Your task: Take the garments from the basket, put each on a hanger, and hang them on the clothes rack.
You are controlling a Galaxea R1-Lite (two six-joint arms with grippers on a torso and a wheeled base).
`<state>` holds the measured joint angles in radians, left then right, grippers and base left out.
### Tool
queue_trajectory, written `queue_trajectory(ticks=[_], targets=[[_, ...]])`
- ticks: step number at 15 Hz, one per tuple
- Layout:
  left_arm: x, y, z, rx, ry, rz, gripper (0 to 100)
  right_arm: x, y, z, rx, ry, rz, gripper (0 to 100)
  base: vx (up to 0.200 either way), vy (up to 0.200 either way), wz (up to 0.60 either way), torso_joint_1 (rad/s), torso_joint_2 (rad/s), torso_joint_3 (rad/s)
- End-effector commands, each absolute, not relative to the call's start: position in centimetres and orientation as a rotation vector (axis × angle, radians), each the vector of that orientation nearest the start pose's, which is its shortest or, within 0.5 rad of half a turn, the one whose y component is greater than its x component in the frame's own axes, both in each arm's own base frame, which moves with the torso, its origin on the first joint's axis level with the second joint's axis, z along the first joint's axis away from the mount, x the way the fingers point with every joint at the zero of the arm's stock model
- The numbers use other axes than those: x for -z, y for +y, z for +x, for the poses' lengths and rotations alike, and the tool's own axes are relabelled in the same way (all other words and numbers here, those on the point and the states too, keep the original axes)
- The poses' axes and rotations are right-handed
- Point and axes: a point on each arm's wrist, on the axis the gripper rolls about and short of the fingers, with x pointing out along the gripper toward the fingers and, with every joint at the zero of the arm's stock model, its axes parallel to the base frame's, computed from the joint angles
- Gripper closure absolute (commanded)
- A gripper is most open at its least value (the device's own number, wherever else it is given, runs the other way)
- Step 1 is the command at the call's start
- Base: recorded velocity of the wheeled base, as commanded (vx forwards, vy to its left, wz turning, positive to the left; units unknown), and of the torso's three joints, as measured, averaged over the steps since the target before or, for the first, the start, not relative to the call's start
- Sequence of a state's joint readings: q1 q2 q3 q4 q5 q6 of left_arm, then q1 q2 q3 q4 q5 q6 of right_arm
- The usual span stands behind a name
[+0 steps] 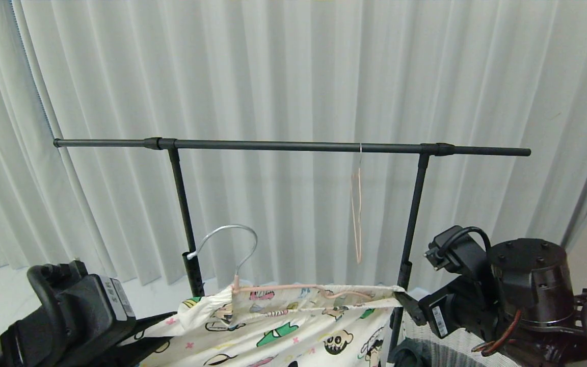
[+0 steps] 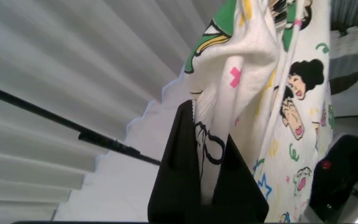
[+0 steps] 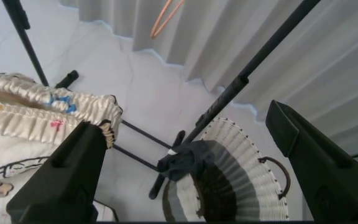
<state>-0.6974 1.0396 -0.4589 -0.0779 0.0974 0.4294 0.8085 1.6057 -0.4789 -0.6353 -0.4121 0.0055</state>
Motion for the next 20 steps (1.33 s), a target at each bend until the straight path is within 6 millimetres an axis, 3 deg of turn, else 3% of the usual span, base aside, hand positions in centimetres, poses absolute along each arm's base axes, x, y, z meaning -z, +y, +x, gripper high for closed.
queue_trajectory(ticks=[1,6,11,20], targets=[[-17.1,-7.8,9.8,0.669,0.365,0.62,100,-13.2,16.8,17.2,-0.398,0.387,-0.28,0,0.0,0.0,0.0,0.0,0.0,0.0],[-16.2,-8.6,11.0,0.584,0.443,0.679,100,-15.4,16.6,15.5,-0.556,0.295,-0.292,0,0.0,0.0,0.0,0.0,0.0,0.0],[-16.7,-9.1,11.2,0.602,0.426,0.665,100,-16.7,18.1,11.4,-0.877,0.266,-0.301,0,0.0,0.0,0.0,0.0,0.0,0.0],[-17.0,-11.0,9.7,0.898,0.34,0.642,100,-17.4,20.8,12.0,-1.182,0.221,-0.507,0,0.0,0.0,0.0,0.0,0.0,0.0]])
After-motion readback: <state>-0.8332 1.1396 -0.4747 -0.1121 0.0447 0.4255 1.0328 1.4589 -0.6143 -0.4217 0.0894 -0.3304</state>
